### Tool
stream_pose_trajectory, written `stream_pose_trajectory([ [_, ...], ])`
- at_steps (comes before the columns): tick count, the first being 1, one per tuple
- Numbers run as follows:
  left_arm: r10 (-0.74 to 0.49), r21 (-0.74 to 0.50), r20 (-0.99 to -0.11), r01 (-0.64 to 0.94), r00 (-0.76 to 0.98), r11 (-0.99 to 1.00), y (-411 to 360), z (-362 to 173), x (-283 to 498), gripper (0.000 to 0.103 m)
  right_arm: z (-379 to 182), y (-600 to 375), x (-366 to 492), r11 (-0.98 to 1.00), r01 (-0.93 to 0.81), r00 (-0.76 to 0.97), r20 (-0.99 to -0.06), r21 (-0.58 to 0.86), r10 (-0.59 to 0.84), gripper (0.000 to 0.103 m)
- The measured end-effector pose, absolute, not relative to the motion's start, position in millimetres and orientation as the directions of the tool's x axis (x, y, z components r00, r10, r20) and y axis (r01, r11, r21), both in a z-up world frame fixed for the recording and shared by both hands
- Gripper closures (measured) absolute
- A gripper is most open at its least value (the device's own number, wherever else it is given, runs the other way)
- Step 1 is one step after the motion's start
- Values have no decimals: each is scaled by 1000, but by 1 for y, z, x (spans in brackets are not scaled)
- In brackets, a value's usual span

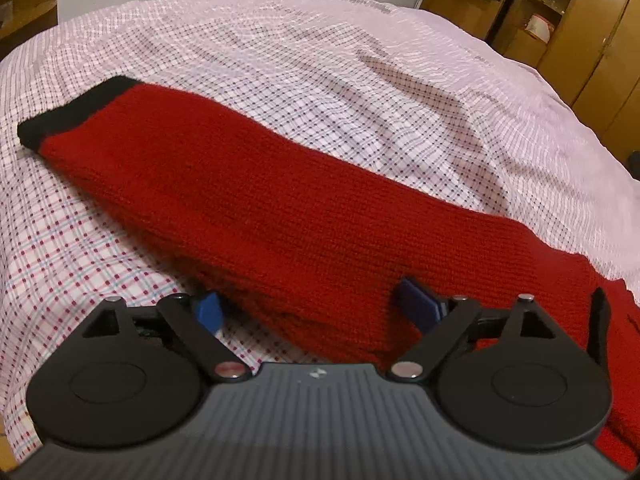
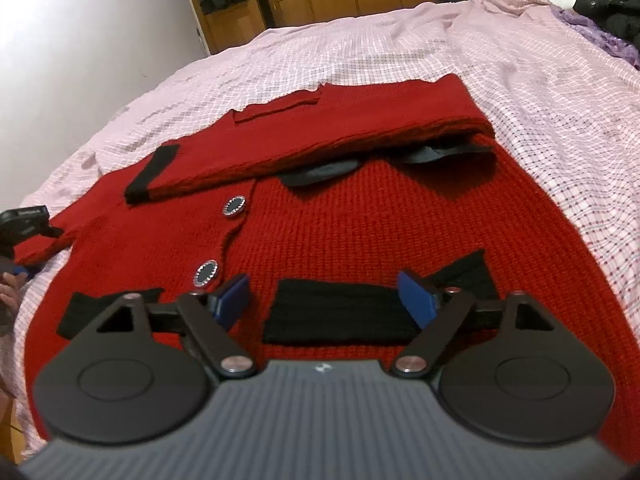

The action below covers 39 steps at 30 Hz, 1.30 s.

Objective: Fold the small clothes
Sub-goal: 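Move the open left tool to the other sleeve's black cuff, then grasp the other sleeve cuff with the left tool and lift it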

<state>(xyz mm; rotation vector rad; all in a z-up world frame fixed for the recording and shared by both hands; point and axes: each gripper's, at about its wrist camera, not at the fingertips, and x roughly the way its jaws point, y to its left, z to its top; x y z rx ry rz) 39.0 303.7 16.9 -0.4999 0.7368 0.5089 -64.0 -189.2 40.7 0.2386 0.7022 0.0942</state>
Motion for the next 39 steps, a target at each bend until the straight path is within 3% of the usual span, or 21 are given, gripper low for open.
stream_pose_trajectory([
  [3, 269, -217, -710, -566, 651, 796, 301, 22, 39, 18, 41, -186, -63, 972, -2, 759, -633, 235, 155, 20],
  [10, 317, -138, -660, -524, 681, 841, 295, 39, 37, 66, 40, -188, -67, 966, 14, 778, -610, 260, 153, 20],
  [13, 303, -144, -628, -489, 717, 860, 290, 50, 32, 76, 41, -191, -68, 959, 13, 785, -596, 285, 166, 20],
  [23, 218, -144, -473, -320, 853, 936, 237, 112, 20, 78, 55, -210, -72, 929, 16, 796, -567, 370, 212, 20],
  [30, 107, -200, -428, -209, 897, 957, 196, 146, 25, 79, 60, -214, -75, 933, 17, 811, -551, 360, 197, 20],
  [39, 9, -166, -408, -84, 913, 983, 119, 168, 41, 82, 57, -231, -86, 923, 49, 823, -538, 382, 179, 20],
])
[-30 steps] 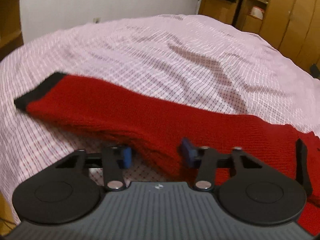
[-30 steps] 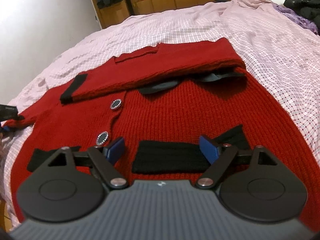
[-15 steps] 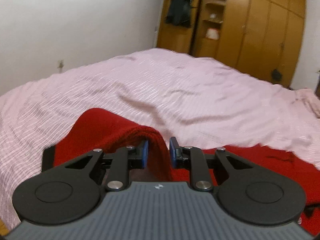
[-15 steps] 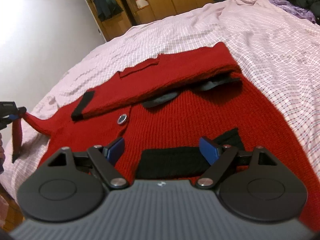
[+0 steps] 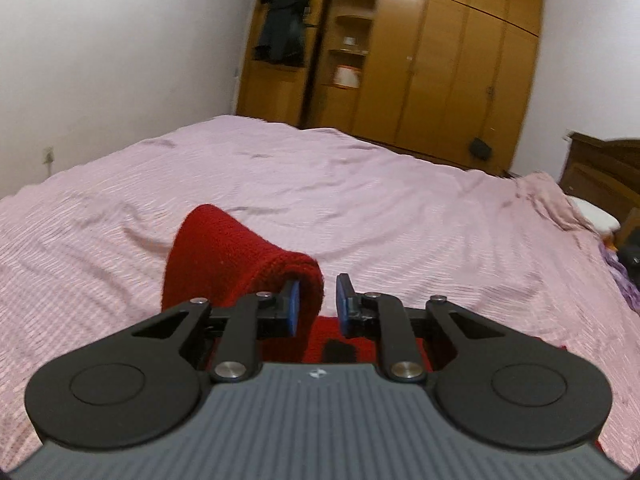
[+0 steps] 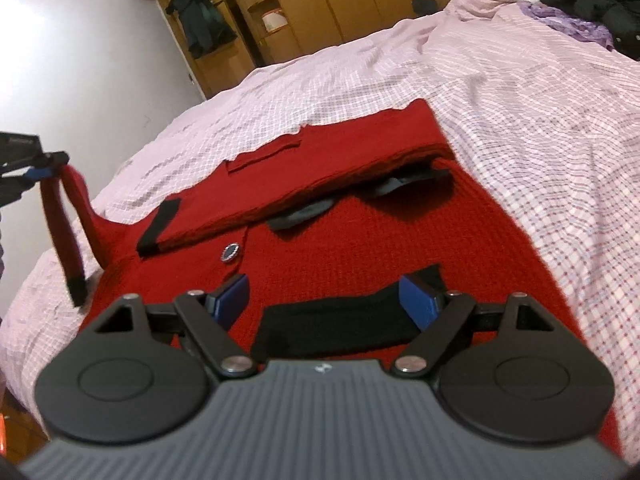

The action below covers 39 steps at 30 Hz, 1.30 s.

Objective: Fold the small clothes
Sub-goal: 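Grasp the other sleeve cuff with the left tool and lift it, then fold the held sleeve across the cardigan body and open the left tool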

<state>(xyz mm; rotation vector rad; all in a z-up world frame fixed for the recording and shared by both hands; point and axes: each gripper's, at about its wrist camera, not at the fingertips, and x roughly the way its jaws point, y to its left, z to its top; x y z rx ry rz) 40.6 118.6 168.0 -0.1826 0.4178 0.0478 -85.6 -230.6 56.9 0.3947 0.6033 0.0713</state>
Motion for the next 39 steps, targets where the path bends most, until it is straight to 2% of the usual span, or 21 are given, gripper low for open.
stream_pose_trajectory([
  [7, -93, -132, -436, 39, 895, 990, 47, 159, 51, 82, 53, -245, -88, 909, 71, 831, -529, 410, 174, 20],
  [14, -133, -24, -512, 141, 848, 990, -19, 118, 69, 85, 50, -251, -93, 906, 81, 833, -528, 415, 168, 20],
  [21, -153, -33, -608, 168, 779, 985, -33, 86, 75, 84, 46, -255, -94, 901, 78, 830, -529, 427, 179, 20],
  [27, -132, -35, -654, 145, 745, 989, -15, 85, 55, 74, 46, -252, -92, 906, 79, 828, -533, 417, 173, 19],
  [32, -94, -41, -693, 91, 715, 995, 10, 86, 37, 52, 49, -250, -90, 910, 80, 830, -533, 406, 165, 18],
  [39, -10, -21, -729, -7, 685, 1000, 50, 87, 18, 48, 59, -236, -85, 923, 29, 832, -521, 383, 190, 19],
])
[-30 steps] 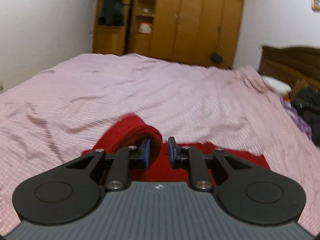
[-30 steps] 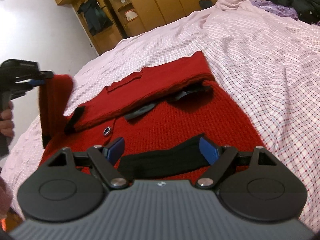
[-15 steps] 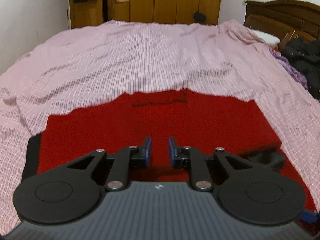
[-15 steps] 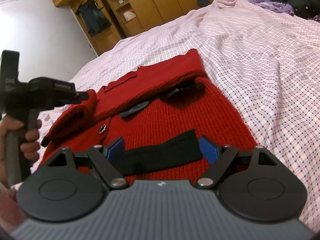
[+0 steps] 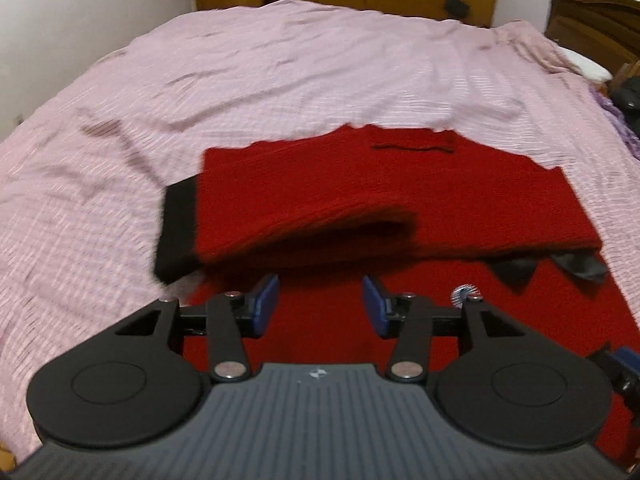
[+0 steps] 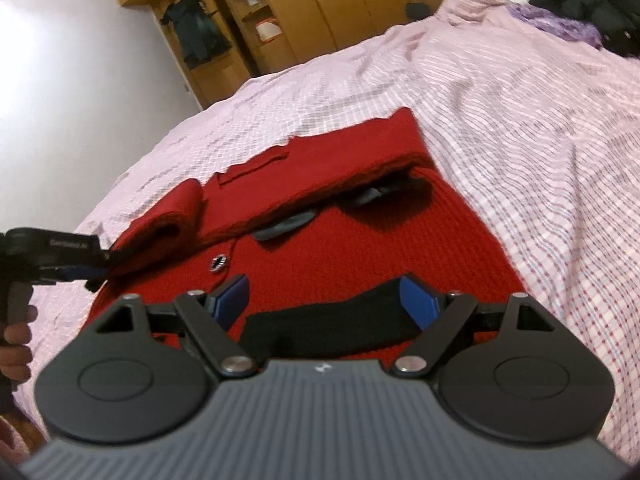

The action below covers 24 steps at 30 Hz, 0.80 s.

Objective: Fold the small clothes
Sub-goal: 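Fold the held sleeve across the cardigan body and open the left tool, then withdraw the left tool while the right tool reaches the folded cardigan side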

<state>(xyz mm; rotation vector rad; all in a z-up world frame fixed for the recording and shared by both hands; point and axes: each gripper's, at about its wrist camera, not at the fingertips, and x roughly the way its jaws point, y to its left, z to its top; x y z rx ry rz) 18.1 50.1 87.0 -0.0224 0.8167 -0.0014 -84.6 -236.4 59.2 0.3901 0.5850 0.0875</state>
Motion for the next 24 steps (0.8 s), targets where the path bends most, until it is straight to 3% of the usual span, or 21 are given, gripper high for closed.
stream_pose_trajectory([
  [16, 119, -4, -764, -189, 635, 982, 144, 79, -18, 42, 106, -147, -47, 930, -272, 786, -500, 247, 363, 19],
  [24, 146, -41, -780, -283, 608, 958, 192, 69, -33, 42, 116, -86, -17, 882, -428, 692, -556, 198, 461, 20],
])
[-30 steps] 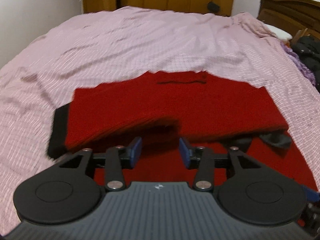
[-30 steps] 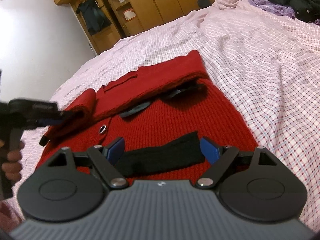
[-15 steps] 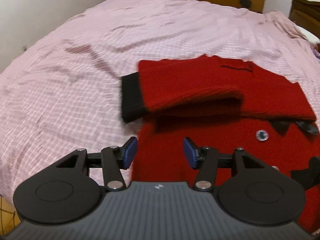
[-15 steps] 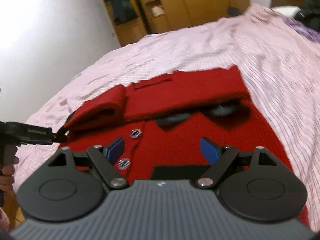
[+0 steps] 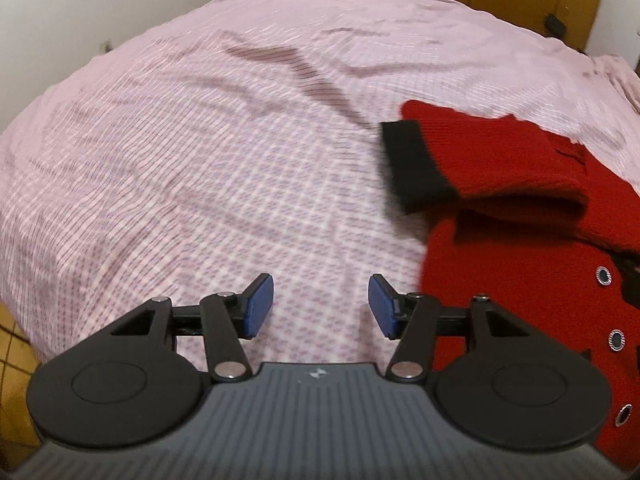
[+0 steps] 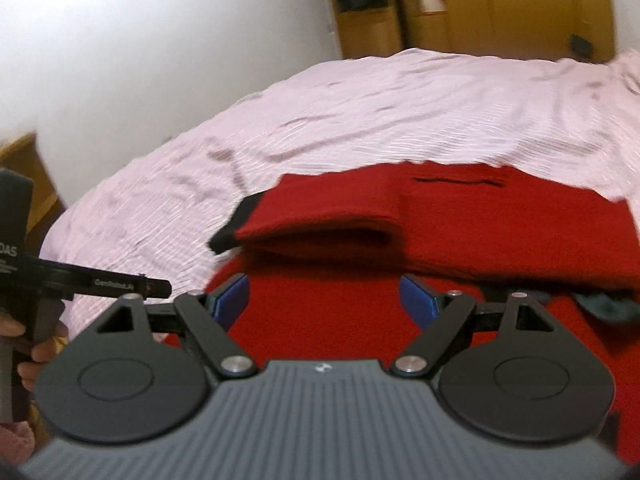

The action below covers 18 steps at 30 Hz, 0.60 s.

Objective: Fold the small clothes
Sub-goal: 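Withdraw the left tool while the right tool reaches the folded cardigan side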

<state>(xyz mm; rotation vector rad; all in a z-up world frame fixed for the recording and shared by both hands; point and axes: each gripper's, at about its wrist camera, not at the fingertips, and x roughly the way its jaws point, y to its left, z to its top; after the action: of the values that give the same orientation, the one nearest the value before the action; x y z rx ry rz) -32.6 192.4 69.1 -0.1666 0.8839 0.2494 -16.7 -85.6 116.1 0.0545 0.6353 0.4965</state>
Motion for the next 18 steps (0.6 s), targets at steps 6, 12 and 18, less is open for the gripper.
stream_pose_trajectory([
  [6, 174, -64, -788, -359, 591, 931, 228, 63, -45, 42, 121, -44, 4, 867, -488, 657, -610, 103, 443, 20],
  [12, 144, -136, -794, -403, 591, 905, 259, 55, -56, 42, 120, -2, 21, 840, -543, 651, -631, 3, 423, 20],
  [18, 107, -181, -792, -398, 601, 899, 269, 46, -60, 42, 108, 25, 38, 819, -573, 613, -677, -24, 408, 20],
])
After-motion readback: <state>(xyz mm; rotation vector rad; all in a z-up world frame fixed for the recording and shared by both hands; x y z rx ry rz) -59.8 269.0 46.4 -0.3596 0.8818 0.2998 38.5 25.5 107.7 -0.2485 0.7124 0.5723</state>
